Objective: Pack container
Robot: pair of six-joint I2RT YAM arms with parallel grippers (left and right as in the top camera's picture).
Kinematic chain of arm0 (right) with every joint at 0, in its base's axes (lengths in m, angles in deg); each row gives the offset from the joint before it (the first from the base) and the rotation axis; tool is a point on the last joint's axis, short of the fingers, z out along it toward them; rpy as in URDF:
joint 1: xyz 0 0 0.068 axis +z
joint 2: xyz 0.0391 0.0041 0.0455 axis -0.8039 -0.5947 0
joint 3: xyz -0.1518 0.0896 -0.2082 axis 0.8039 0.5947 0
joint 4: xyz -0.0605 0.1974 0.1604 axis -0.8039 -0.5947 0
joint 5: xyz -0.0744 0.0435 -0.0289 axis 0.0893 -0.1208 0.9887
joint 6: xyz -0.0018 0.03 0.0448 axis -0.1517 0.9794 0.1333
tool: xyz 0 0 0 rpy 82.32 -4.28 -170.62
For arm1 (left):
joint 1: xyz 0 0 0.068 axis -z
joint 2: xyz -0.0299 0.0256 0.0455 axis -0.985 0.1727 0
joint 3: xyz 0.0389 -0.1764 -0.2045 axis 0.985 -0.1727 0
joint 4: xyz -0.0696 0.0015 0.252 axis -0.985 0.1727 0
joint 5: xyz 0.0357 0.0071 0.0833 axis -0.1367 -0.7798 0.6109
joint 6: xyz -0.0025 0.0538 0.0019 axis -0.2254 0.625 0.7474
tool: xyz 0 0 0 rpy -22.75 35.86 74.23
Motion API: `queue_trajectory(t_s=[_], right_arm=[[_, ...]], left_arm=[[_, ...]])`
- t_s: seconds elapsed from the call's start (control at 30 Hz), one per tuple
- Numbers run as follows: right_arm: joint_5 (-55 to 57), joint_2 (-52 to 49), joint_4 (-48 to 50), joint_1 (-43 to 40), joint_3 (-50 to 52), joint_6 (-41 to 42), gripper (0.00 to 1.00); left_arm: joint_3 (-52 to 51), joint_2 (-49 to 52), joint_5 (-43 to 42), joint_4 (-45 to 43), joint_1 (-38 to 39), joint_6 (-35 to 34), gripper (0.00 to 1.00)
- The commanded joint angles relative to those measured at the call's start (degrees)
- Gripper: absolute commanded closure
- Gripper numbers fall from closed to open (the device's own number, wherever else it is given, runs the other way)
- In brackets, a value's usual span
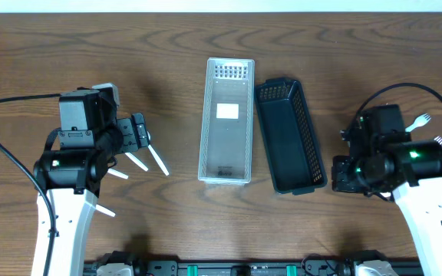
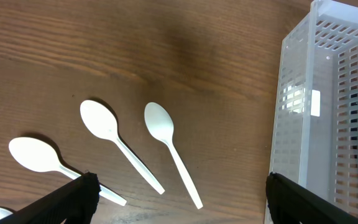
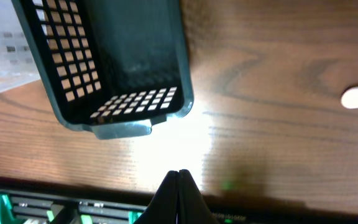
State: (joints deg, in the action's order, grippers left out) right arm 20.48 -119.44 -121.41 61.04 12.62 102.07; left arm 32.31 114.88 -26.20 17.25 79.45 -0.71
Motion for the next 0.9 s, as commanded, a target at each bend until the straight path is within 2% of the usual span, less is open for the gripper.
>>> queue_trajectory(t_s=[0.0,0.27,0.7,0.87], right_arm=[[1.09,-1.95,-0.13,1.73,1.77,4.39,0.99],[0.66,-6.97,5.38,4.04,8.31,4.98,0.99],[0.24,-15.08,15.17,5.33,11.93,5.14,0.99],[-5.01,-16.35,18.99,7.58,11.93,3.19,0.99]], left_arm=[[1.44,-0.13,-0.15,0.15,0.04,0.79,0.14],[1.44,-0.13,-0.15,0.15,0.04,0.76,0.16],[1.44,-0.13,-0.15,0.15,0.04,0.76,0.16],[1.44,-0.13,-0.15,0.15,0.04,0.76,0.16]])
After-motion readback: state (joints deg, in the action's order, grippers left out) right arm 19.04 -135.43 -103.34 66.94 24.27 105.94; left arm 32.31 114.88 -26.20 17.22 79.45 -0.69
